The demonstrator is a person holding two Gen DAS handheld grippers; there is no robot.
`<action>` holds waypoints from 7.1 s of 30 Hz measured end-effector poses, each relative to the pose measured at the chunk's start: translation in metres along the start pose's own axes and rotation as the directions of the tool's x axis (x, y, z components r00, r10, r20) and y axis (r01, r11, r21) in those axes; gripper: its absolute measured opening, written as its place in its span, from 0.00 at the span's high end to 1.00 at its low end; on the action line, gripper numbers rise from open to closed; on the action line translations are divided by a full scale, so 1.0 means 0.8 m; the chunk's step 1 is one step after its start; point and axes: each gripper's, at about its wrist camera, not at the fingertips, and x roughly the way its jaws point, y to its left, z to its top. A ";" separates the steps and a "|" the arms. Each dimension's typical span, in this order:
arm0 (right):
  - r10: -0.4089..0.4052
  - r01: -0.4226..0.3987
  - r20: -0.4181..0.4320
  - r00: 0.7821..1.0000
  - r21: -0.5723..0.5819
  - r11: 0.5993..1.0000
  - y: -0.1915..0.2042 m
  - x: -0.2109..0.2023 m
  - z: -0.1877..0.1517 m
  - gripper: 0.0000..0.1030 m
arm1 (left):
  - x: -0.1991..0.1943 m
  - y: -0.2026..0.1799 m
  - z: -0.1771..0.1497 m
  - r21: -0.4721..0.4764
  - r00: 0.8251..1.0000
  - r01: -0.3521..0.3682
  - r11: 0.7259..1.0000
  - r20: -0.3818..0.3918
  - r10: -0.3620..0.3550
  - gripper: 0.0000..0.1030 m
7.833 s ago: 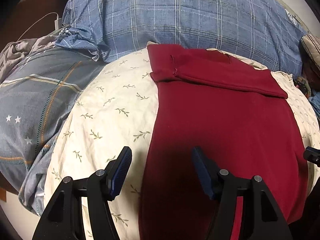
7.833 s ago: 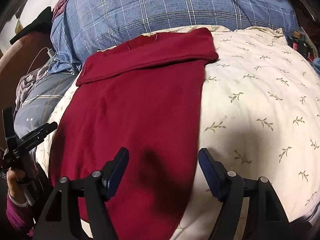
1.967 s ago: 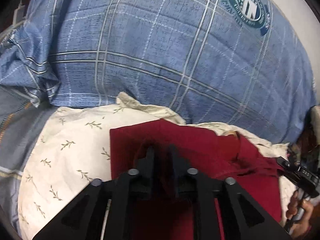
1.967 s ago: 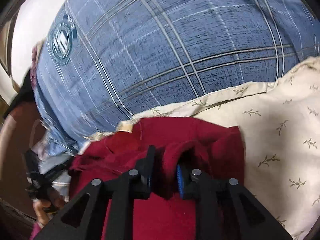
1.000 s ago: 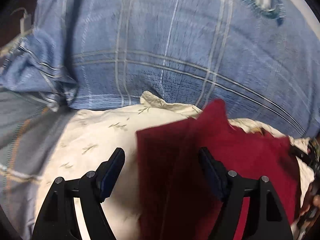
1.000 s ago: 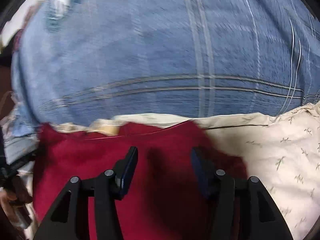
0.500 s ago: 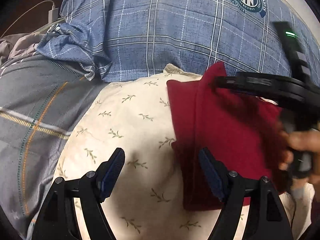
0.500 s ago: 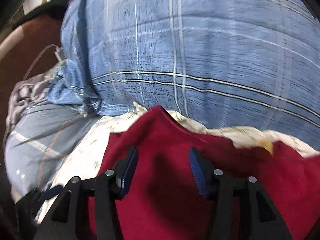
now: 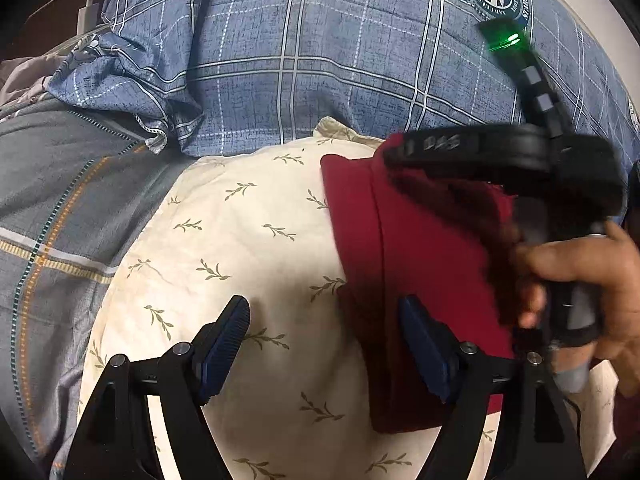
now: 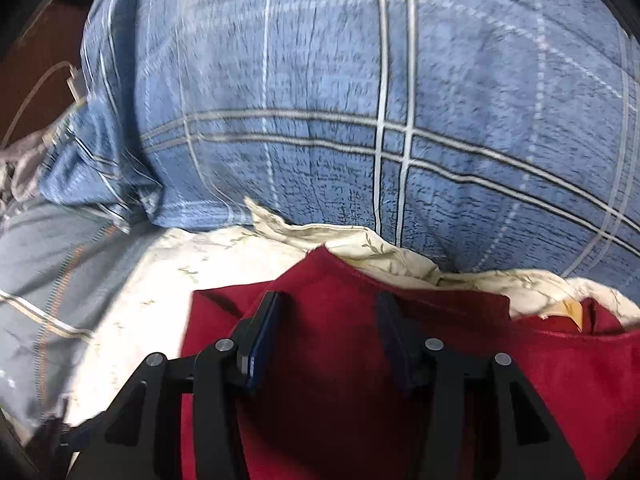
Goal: Fold small clothes
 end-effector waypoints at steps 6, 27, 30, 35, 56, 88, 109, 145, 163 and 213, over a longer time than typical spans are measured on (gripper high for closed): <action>0.029 -0.029 -0.004 1.000 -0.032 0.999 0.021 -0.022 0.001 0.46 | -0.003 0.003 0.000 -0.015 1.000 0.013 1.000 -0.006 -0.013 0.25; -0.029 0.017 -0.074 0.997 -0.167 0.986 0.060 0.007 -0.014 0.61 | 0.000 0.024 0.010 -0.137 0.991 0.129 0.982 -0.004 -0.130 0.26; 0.070 -0.076 -0.059 0.996 -0.113 0.991 0.040 -0.019 -0.010 0.77 | -0.004 0.019 0.010 -0.134 0.980 0.198 0.971 0.013 -0.198 0.26; 0.113 -0.116 -0.037 0.993 -0.070 0.991 0.027 -0.035 -0.011 0.79 | -0.004 0.002 0.006 -0.083 0.959 0.282 0.956 0.023 -0.281 0.25; 0.102 -0.104 -0.041 0.994 -0.060 0.993 0.021 -0.040 -0.017 0.79 | 0.018 -0.005 0.006 -0.070 0.980 0.199 0.977 -0.001 -0.200 0.25; 0.087 -0.096 -0.126 0.988 -0.071 0.993 0.032 -0.006 -0.015 0.65 | 0.013 0.004 0.003 -0.078 0.953 0.302 0.950 0.065 -0.298 0.65; 0.169 -0.169 0.017 0.985 -0.006 0.986 -0.060 -0.124 -0.021 0.89 | -0.021 -0.055 0.013 -0.029 0.955 0.288 0.957 0.077 -0.285 0.78; -0.030 0.026 0.051 0.998 0.076 0.997 -0.261 -0.213 -0.084 0.83 | -0.041 -0.328 0.006 0.225 0.857 0.516 0.827 -0.116 -0.503 0.75; 0.135 -0.165 0.133 0.982 0.254 0.953 -0.250 -0.268 -0.147 0.39 | -0.084 -0.243 -0.051 0.214 0.956 0.294 0.932 -0.074 -0.284 0.47; -0.066 0.043 0.109 0.992 0.198 0.979 -0.274 -0.259 -0.173 0.74 | -0.057 -0.307 -0.071 0.397 0.977 0.210 0.894 -0.048 -0.208 0.42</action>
